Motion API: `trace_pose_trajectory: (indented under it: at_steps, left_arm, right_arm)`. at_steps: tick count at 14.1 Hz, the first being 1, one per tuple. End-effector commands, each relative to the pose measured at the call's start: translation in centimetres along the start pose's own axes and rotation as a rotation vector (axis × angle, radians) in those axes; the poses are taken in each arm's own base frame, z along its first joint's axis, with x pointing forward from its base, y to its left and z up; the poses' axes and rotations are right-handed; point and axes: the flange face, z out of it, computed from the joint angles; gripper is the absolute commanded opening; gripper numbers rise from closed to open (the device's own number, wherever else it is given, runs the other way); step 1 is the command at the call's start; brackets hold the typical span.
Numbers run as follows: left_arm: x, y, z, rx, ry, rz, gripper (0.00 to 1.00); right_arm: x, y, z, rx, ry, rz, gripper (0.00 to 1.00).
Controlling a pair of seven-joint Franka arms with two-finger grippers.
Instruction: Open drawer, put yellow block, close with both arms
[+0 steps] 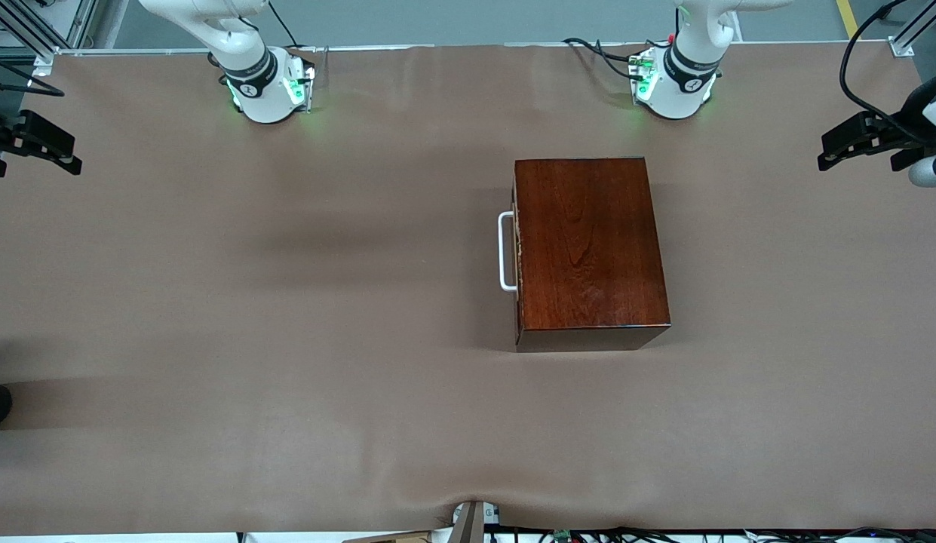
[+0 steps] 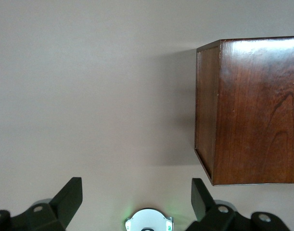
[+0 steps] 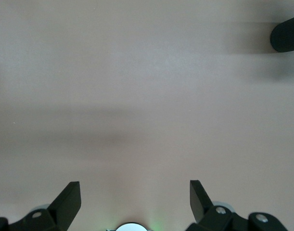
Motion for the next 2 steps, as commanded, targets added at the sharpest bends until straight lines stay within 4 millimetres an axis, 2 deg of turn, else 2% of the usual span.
trace_pose_trajectory:
  at_steps: [1,2]
  left_arm:
    - [0.06,-0.13,-0.16,0.014,0.008,0.013,1.00]
    - [0.06,-0.05,-0.16,0.014,0.008,0.011,1.00]
  right_arm:
    - [-0.34,0.32,-0.39,-0.002,0.001,-0.004,1.00]
    - [-0.34,0.32,-0.39,-0.002,0.001,-0.004,1.00]
